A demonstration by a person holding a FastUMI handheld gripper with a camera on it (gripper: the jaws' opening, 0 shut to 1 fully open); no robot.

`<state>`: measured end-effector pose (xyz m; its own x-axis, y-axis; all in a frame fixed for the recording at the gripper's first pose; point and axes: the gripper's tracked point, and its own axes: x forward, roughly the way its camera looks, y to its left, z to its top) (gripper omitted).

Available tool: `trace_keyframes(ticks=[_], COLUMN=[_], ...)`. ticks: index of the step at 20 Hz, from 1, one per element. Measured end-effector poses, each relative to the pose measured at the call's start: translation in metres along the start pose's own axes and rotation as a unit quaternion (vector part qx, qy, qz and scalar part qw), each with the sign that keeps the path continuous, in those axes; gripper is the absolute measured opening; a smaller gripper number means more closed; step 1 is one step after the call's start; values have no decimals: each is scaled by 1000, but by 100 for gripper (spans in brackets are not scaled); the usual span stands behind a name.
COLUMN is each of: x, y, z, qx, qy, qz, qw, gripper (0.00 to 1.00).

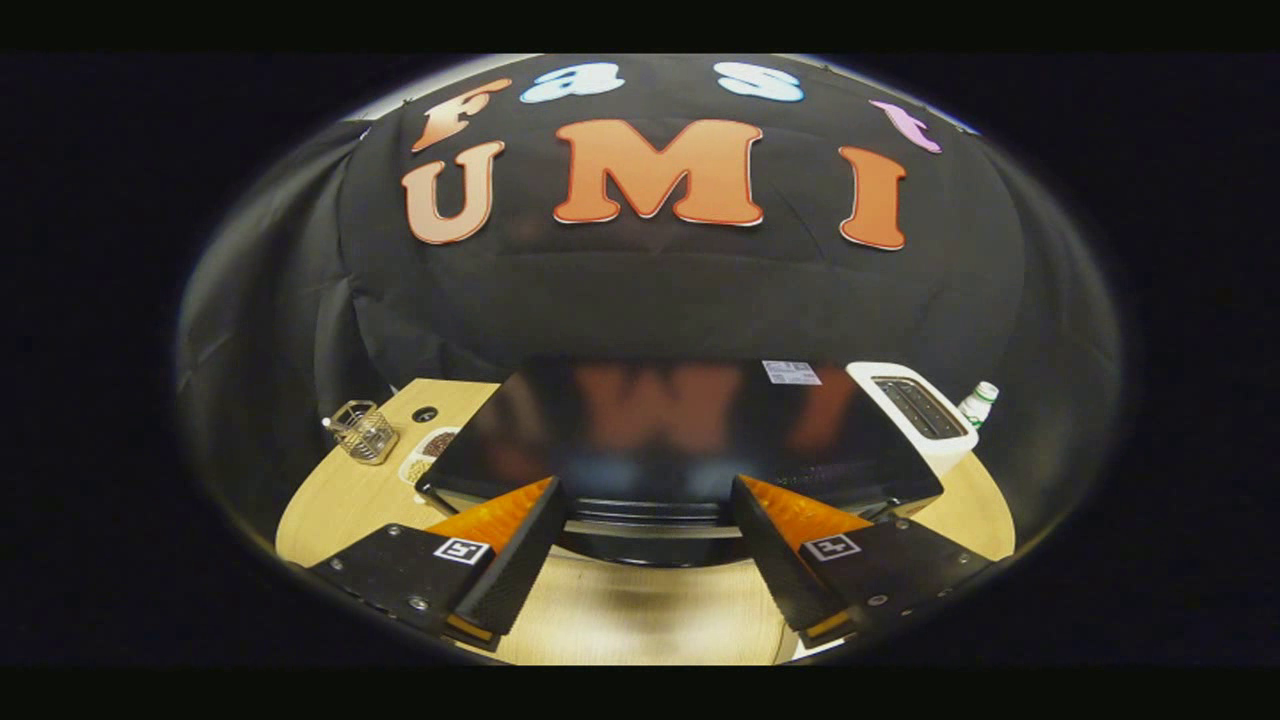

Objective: Open the toaster oven, put the food inside, and close the toaster oven door.

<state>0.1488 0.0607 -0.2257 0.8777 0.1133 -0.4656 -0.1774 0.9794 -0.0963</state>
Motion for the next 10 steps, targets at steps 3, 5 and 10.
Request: trace_keyframes(ticks=[3, 5, 10], x=[-12, -21, -46], y=[0, -1, 3], z=[-5, -12, -38], qx=[5, -1, -10], qy=[-1, 3, 13], qz=[-5, -9, -15], qw=[1000, 1000, 1000], gripper=[99, 99, 99])
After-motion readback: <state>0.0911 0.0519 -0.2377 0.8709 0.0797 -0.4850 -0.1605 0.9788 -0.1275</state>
